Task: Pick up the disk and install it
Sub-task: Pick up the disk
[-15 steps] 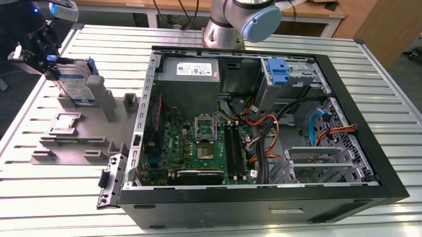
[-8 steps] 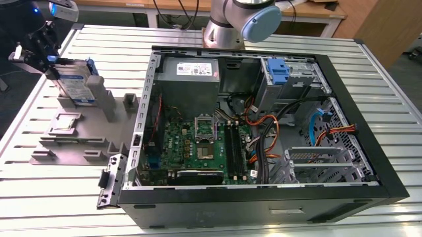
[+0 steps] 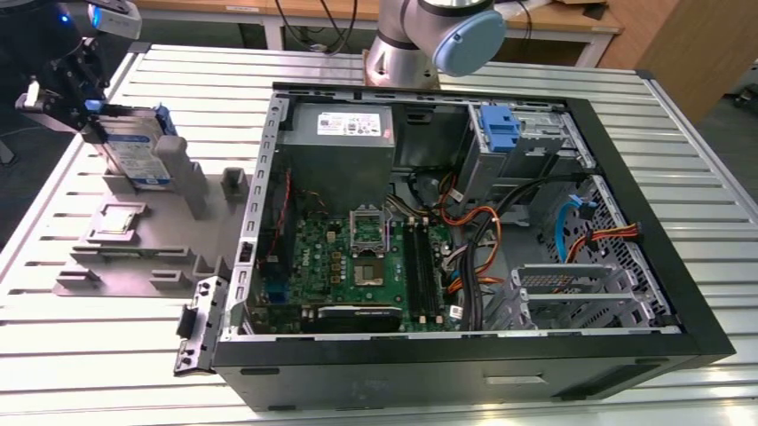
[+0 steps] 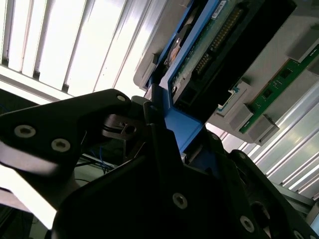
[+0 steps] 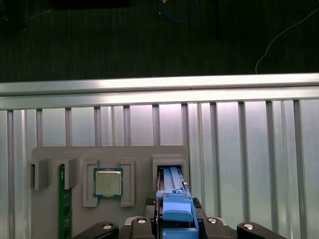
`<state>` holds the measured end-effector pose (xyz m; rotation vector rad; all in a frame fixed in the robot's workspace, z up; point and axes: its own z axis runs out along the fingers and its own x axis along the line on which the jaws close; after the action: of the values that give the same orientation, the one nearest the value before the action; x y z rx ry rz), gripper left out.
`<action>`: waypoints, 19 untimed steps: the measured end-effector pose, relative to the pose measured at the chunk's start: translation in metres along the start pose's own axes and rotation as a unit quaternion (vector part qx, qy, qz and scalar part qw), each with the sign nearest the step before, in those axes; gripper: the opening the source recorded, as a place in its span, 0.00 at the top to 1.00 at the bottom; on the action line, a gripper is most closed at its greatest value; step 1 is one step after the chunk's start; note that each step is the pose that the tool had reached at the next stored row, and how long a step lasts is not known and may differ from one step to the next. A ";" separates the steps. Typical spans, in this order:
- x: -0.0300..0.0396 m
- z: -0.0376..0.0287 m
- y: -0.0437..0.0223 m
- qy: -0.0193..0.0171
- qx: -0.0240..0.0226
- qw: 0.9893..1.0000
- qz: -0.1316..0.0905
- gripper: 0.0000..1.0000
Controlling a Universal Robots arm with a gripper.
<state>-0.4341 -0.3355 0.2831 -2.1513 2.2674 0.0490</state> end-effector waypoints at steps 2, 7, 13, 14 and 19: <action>0.0000 0.0000 0.0000 0.000 0.000 1.000 0.000 0.63; 0.0000 0.0000 0.0000 0.000 0.000 1.000 0.000 0.63; 0.0000 0.0000 0.0000 0.000 0.000 1.000 -0.003 0.63; 0.0000 0.0000 0.0000 0.000 0.000 1.000 -0.003 0.63; 0.0000 0.0000 0.0000 0.000 0.000 1.000 -0.002 0.63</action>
<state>-0.4341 -0.3355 0.2831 -2.1560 2.2628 0.0489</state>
